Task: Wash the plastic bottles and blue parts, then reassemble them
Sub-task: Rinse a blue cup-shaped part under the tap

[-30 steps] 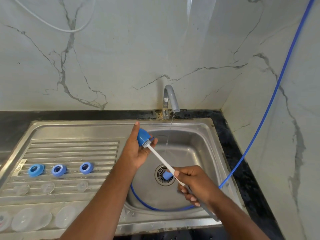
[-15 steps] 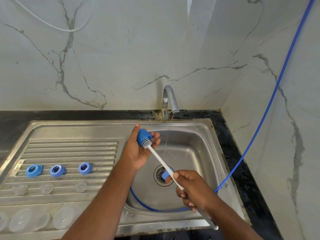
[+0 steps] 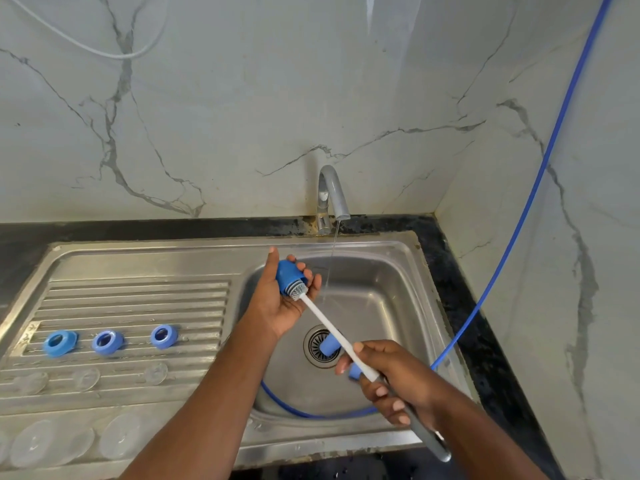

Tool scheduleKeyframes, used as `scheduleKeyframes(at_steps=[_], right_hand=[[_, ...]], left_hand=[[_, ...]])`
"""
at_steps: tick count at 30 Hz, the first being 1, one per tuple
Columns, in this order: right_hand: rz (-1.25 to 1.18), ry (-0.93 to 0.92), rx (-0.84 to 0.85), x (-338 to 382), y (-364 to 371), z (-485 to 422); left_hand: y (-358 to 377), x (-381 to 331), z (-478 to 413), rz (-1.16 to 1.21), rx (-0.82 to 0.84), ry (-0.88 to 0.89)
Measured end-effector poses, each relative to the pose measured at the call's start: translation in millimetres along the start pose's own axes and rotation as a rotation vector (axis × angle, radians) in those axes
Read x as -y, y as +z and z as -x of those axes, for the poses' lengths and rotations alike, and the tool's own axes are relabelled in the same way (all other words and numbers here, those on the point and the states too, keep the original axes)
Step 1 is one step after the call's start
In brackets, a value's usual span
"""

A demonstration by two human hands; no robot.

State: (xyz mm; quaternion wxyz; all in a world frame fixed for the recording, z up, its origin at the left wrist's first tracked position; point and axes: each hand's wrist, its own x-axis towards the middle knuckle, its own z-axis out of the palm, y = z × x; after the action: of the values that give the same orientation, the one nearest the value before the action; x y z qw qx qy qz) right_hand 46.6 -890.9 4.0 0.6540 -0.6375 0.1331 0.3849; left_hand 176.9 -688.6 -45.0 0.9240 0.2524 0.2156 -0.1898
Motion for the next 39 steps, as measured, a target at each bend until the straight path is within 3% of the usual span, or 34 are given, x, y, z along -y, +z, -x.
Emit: scheduleKeyframes(at_steps=[3, 7, 12, 18, 24, 29, 39], right_hand=[[0.125, -0.051, -0.133, -0.2, -6.3, 5.9], [0.272, -0.106, -0.325, -16.3, -12.6, 12.3], [0.631, -0.201, -0.614, -49.8, -31.2, 27.7], [0.736, -0.064, -0.988, -98.4, -59.3, 60.3], [0.633, -0.007, -1.263, -149.0, -67.5, 95.5], [0.678, 0.137, -1.32, -158.1, -88.7, 89.6], [1.143, 0.053, -1.282, -116.5, -167.8, -8.6]], left_hand=[[7.7, 0.9, -3.4, 0.036, -0.002, 0.032], [6.4, 16.3, -7.4, 0.033, -0.099, 0.053], [1.6, 49.9, -18.3, -0.038, -0.275, 0.053], [20.5, 133.5, -14.1, -0.13, -0.209, -0.204], [44.9, 216.6, 15.2, -0.228, -0.089, -0.405], [54.6, 244.3, 29.9, -0.296, -0.052, -0.473], [49.6, 232.5, 19.1, -0.282, -0.131, -0.394]])
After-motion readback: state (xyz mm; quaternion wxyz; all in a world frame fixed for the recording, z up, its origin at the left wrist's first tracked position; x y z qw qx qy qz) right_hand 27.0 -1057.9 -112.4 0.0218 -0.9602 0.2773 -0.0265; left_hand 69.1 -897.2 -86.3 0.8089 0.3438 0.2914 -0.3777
